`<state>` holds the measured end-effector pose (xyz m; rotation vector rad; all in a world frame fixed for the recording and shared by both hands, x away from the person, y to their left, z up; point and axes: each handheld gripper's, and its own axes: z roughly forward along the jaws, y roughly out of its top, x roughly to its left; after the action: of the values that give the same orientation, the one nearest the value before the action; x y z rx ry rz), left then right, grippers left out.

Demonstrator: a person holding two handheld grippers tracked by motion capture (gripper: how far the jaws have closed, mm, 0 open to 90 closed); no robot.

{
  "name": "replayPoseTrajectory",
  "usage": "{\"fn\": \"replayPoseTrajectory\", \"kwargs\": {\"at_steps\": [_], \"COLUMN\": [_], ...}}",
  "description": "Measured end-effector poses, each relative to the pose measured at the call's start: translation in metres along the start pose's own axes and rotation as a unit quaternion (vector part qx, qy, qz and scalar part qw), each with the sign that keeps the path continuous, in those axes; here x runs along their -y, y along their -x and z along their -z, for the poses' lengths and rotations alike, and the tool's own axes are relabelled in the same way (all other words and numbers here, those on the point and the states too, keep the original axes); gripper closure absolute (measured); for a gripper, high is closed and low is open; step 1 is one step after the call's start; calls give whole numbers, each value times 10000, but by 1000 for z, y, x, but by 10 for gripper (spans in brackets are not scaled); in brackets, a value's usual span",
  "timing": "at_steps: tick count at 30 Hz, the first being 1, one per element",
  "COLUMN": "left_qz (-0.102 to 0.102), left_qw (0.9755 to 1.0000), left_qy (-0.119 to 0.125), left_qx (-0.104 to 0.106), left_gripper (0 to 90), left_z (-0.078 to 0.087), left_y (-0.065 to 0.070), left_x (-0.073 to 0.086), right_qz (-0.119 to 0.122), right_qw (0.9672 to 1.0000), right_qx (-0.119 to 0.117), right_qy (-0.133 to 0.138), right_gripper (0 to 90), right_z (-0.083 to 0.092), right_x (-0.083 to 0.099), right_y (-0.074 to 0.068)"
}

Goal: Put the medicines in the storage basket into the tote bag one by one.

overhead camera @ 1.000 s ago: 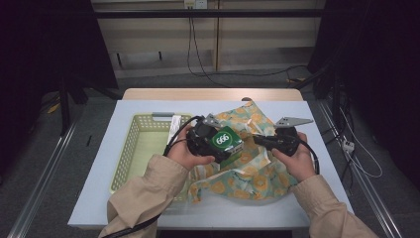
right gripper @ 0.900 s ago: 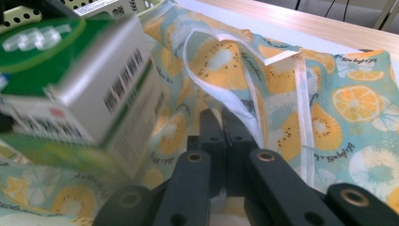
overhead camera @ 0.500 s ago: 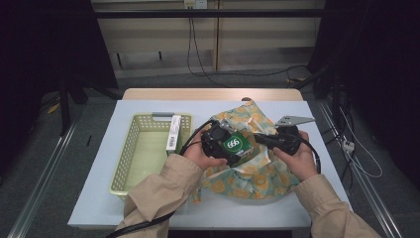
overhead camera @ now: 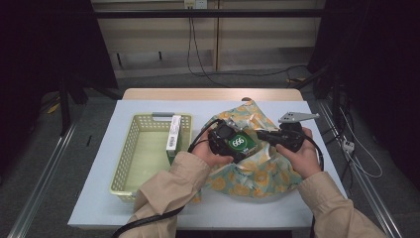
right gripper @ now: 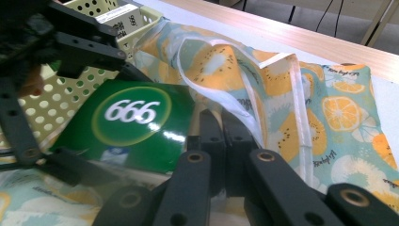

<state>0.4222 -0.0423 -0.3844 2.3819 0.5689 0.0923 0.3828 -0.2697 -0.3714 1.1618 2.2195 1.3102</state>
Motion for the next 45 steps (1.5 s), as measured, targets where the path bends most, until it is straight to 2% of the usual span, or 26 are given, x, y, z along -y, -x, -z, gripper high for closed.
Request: {"fn": "replayPoseTrajectory", "kwargs": {"at_steps": [7, 9, 10, 11, 12, 13, 14, 16, 18, 20, 21, 22, 23, 24, 27, 30, 31, 32, 33, 34, 35, 40, 45], "left_qz": [-29, 11, -14, 17, 124, 335, 414, 385, 371, 364, 286, 329, 256, 309, 294, 281, 291, 354, 373, 394, 441, 598, 768], "left_qw": [10000, 9998, 9987, 9986, 9988, 9981, 9980, 9980, 9979, 9982, 9987, 9984, 9989, 9987, 9986, 9983, 9981, 9976, 9971, 9973, 9968, 9949, 9920], "left_qy": [-31, 189, 507, 518, 459, 482, 422, 455, 469, 449, 399, 434, 368, 403, 428, 490, 446, 524, 486, 502, 535, 459, 406], "left_qx": [44, 22, 99, 141, 93, 189, 212, 195, 235, 173, 159, 168, 134, 77, 53, -142, -323, -263, -449, -370, -405, -670, -920], "left_gripper": [167, 163, 155, 147, 136, 127, 115, 108, 120, 122, 122, 122, 127, 127, 120, 120, 120, 120, 120, 118, 117, 121, 118], "left_z": [-12, -18, -21, -23, -25, -28, -27, -22, -13, -3, 3, 7, 15, 20, 39, 59, 65, 71, 77, 82, 87, 110, 125], "left_y": [-3, -4, -5, -6, -7, -9, -9, -9, -10, -10, -11, -11, -13, -13, -15, -19, -20, -23, -25, -29, -31, -45, -60], "left_x": [-8, -12, -14, -14, -15, -15, -15, -14, -14, -13, -12, -11, -9, -7, 0, 8, 10, 14, 18, 22, 26, 47, 69], "right_qz": [-16, -21, -32, -44, -47, -46, -47, -51, -68, -95, -107, -99, -106, -86, -77, -66, -60, -77, -79, -78, -66, -36, 17], "right_qw": [10000, 10000, 10000, 10000, 10000, 10000, 10000, 10000, 10000, 10000, 9999, 10000, 9999, 10000, 10000, 10000, 10000, 10000, 10000, 10000, 10000, 10000, 9999], "right_qx": [-10, -4, -13, -5, 0, 0, -11, -2, 2, -9, 1, -2, -2, 9, 0, 2, 5, 9, 17, 14, 16, 23, 1], "right_qy": [3, -5, 2, 5, 7, 12, 18, 33, 32, 11, 6, -1, -23, -24, -41, -53, -43, -50, -46, -47, -52, -80, -153], "right_gripper": [892, 892, 892, 892, 892, 892, 891, 890, 890, 890, 890, 890, 890, 890, 889, 890, 889, 890, 889, 889, 889, 889, 889], "right_z": [3, 3, 4, 4, 4, 4, 4, 4, 3, 2, 0, -1, -1, -2, -3, -3, -3, -2, -2, -2, -1, -3, -8], "right_x": [-1, -1, -1, -1, -1, -1, -1, 0, 1, 3, 4, 5, 5, 6, 7, 8, 9, 9, 9, 10, 10, 10, 10], "right_y": [2, 3, 4, 4, 5, 5, 6, 6, 7, 8, 7, 7, 6, 6, 4, 2, 2, 1, 1, 0, -1, -4, -7]}}
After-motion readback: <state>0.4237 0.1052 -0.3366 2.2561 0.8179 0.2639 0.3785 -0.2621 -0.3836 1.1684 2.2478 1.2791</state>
